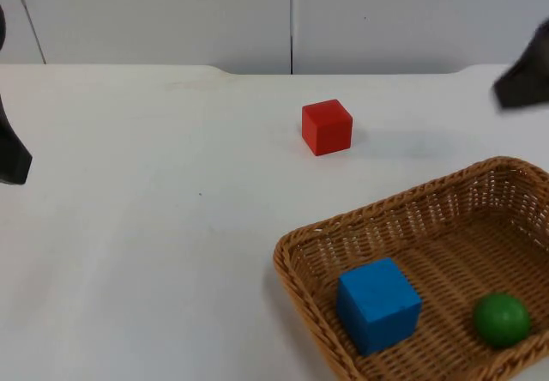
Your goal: Place all geometric objects except the red cube into the basket.
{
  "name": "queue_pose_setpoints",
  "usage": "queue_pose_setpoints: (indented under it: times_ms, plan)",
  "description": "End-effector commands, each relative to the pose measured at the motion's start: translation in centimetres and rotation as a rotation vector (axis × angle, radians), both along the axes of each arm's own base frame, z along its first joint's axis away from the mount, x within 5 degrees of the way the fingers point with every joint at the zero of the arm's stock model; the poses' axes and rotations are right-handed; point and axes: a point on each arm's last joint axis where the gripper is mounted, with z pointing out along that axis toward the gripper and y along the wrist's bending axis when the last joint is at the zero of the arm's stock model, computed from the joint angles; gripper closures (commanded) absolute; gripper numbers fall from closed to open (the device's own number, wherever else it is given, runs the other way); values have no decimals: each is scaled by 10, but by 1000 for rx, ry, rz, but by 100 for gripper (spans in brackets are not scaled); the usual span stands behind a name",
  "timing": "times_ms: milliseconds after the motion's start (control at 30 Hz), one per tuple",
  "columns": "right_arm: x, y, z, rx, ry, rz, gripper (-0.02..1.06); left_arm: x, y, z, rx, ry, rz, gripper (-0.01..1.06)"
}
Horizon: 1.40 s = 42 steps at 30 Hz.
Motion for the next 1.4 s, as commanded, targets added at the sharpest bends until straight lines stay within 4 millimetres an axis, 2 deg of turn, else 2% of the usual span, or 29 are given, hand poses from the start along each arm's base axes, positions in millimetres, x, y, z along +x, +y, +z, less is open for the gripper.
queue_pose_setpoints:
  times_ms: [0, 33, 67, 167, 267, 300, 433, 467, 500, 633, 667, 767, 833, 867, 900, 1033, 1067, 1167, 1367]
  plan:
    - [-21, -10, 26, 37, -79, 12, 39, -2, 0, 2, -6, -12, 3, 0]
    - [-32, -17, 39, 50, -135, 20, 39, -2, 0, 2, -8, -12, 3, 0]
    - [-32, -17, 39, 50, -135, 20, 39, -2, 0, 2, -8, -12, 3, 0]
    - [-66, -35, 73, 107, -293, 35, 39, -6, 0, 8, -13, -39, -2, 0]
    - [-95, -51, 91, 116, -410, 61, 39, -17, 1, 22, -8, -120, -24, 0]
    - [-95, -51, 91, 116, -410, 61, 39, -17, 1, 22, -8, -120, -24, 0]
    - [-134, -73, 104, 112, -507, 84, 39, -47, 3, 51, -13, -295, -38, 0]
    - [-134, -73, 104, 112, -507, 84, 39, -47, 3, 51, -13, -295, -38, 0]
    - [-144, -78, 104, 104, -514, 89, 39, -56, 4, 59, -19, -342, -38, 0]
    - [-176, -95, 100, 80, -502, 100, 39, -97, 7, 81, -43, -508, -42, 0]
    - [-176, -95, 100, 80, -502, 100, 39, -97, 7, 81, -43, -508, -42, 0]
    - [-195, -106, 94, 71, -482, 102, 39, -127, 9, 88, -40, -588, -62, 0]
    - [-209, -114, 88, 60, -459, 104, 39, -145, 10, 89, -39, -621, -73, 0]
    - [-209, -114, 88, 60, -459, 104, 39, -145, 10, 89, -39, -621, -73, 0]
    - [-214, -117, 86, 55, -450, 105, 39, -154, 10, 89, -39, -632, -79, 0]
    - [-237, -129, 66, 58, -438, 101, 39, -185, 12, 82, -20, -639, -107, 0]
    - [-237, -129, 66, 58, -438, 101, 39, -185, 12, 82, -20, -639, -107, 0]
    - [-247, -134, 42, 79, -462, 100, 39, -204, 16, 79, 9, -682, -106, 0]
    - [-238, -129, 18, 49, -341, 104, 39, -227, 21, 70, 39, -767, -94, 0]
